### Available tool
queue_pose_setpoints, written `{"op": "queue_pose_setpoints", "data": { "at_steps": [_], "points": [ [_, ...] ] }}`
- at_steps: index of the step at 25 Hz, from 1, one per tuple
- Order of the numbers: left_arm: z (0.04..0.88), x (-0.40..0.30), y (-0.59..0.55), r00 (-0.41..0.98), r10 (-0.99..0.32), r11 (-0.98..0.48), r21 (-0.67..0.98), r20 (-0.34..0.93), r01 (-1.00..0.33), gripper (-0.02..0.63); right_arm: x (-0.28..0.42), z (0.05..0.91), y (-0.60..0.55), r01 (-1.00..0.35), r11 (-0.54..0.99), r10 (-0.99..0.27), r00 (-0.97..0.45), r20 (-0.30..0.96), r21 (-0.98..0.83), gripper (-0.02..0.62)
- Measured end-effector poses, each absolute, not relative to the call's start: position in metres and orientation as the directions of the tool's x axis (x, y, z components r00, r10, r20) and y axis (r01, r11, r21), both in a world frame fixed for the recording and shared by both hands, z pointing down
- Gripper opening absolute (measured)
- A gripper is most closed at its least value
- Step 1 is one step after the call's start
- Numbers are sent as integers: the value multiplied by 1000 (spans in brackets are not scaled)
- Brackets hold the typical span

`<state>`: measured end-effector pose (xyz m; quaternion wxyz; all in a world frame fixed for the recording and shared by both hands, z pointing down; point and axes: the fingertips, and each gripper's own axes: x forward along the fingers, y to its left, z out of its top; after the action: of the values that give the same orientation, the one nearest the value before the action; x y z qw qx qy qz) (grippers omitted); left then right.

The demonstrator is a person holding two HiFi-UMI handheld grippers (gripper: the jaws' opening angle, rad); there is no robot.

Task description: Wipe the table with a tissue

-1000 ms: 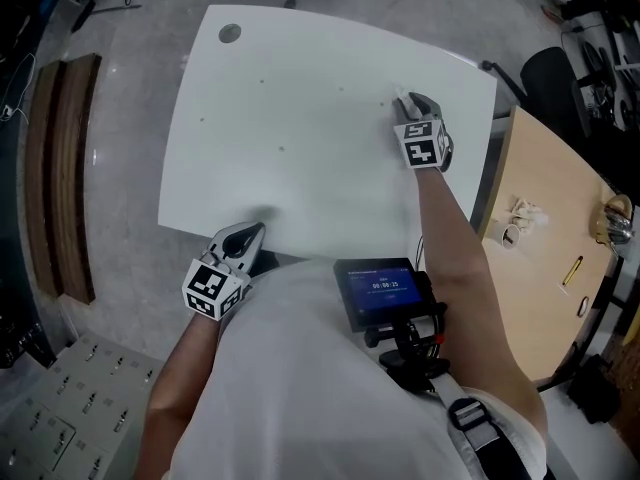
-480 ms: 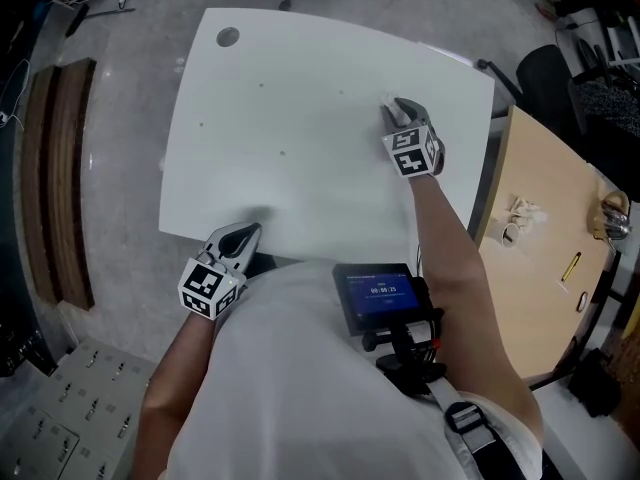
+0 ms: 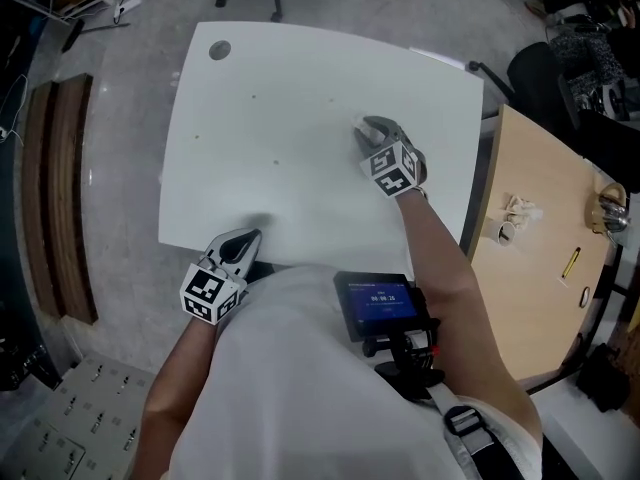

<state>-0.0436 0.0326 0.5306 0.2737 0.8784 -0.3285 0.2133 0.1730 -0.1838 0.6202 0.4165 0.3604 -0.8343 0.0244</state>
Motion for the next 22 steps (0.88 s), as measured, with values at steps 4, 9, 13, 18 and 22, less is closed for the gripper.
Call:
{"op": "queue_pose_setpoints", "data": {
  "at_steps": [4,9,13,18,22],
  "points": [
    [529,-33,33,704,-448,-651,339,551,-679,3,149,619,-157,-561,817,-467,-511,722,131,112],
    [527,-17,31,716,-438,-668,336,544,-664,3,137,604,-125,-588,807,-424,-636,644,-49,112],
    [526,-6,32,722,-439,-675,334,535,-658,3,152,601,-111,-629,775,-457,-629,628,-66,112],
    [522,-3,34,728,-451,-674,338,516,-657,3,174,599,-105,-704,705,-517,-589,621,-81,114],
    [520,-8,30,728,-467,-668,340,501,-662,3,189,590,-103,-781,601,-574,-569,590,-169,114]
  ]
}}
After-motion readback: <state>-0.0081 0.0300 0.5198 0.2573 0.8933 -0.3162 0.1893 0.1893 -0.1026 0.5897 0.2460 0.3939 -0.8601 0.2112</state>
